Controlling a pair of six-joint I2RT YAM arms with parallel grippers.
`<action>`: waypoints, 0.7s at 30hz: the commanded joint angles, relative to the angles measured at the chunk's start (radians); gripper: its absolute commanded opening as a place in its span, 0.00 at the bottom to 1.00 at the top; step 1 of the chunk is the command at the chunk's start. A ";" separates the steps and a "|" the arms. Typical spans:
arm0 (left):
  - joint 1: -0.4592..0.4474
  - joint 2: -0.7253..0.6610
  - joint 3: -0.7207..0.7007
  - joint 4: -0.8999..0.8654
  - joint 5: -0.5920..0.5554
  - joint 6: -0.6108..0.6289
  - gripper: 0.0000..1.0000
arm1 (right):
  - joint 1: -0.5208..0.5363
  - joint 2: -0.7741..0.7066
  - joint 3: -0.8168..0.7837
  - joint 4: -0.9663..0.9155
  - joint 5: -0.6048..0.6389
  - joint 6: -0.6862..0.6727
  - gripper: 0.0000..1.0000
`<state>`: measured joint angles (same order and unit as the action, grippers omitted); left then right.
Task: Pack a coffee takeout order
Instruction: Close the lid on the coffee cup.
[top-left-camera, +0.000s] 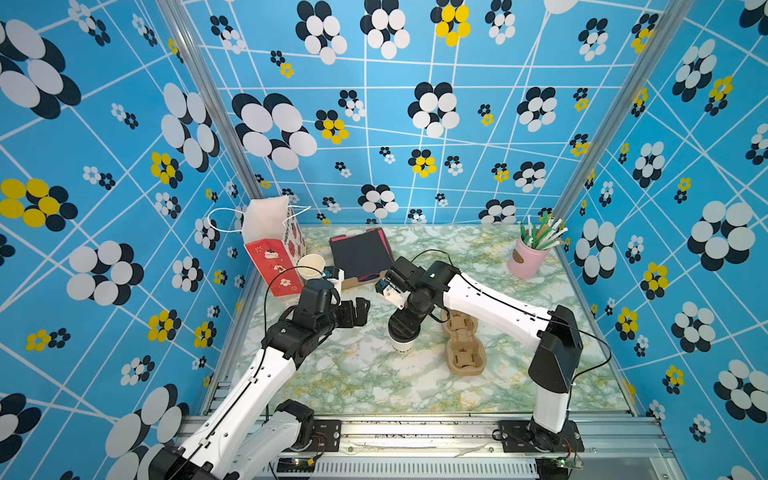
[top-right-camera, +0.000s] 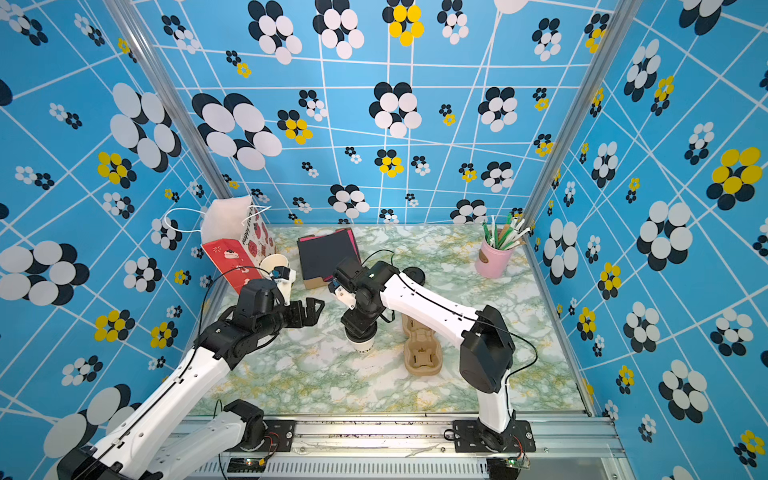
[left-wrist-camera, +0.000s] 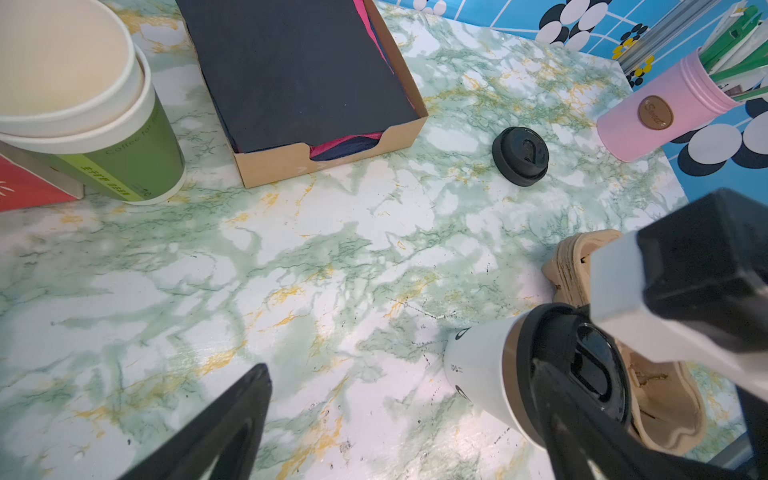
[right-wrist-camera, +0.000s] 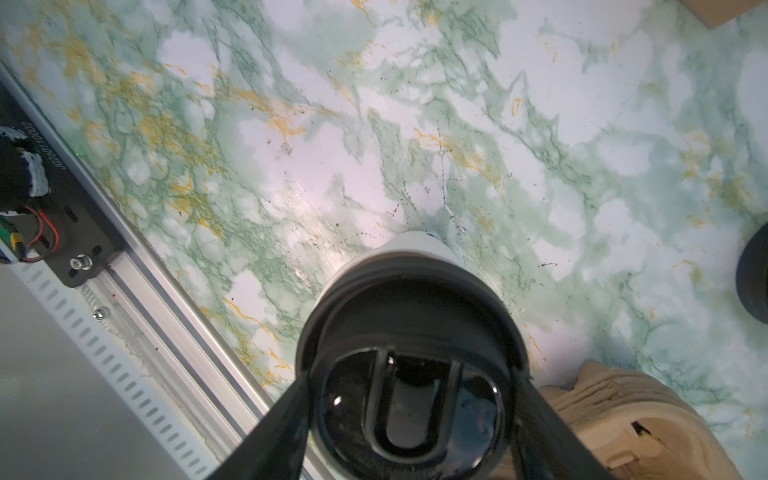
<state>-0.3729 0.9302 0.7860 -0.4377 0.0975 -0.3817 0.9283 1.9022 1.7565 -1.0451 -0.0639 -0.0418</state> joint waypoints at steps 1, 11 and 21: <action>0.009 -0.018 -0.014 0.016 0.010 -0.007 0.99 | 0.009 0.025 0.027 -0.037 0.010 -0.010 0.68; 0.010 -0.015 -0.021 0.023 0.013 -0.009 0.99 | 0.016 0.060 0.026 -0.050 0.033 -0.010 0.68; 0.013 -0.016 -0.026 0.025 0.015 -0.011 0.99 | 0.021 0.071 -0.016 -0.058 0.029 -0.008 0.68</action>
<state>-0.3721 0.9295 0.7765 -0.4213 0.0982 -0.3820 0.9405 1.9369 1.7668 -1.0527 -0.0547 -0.0418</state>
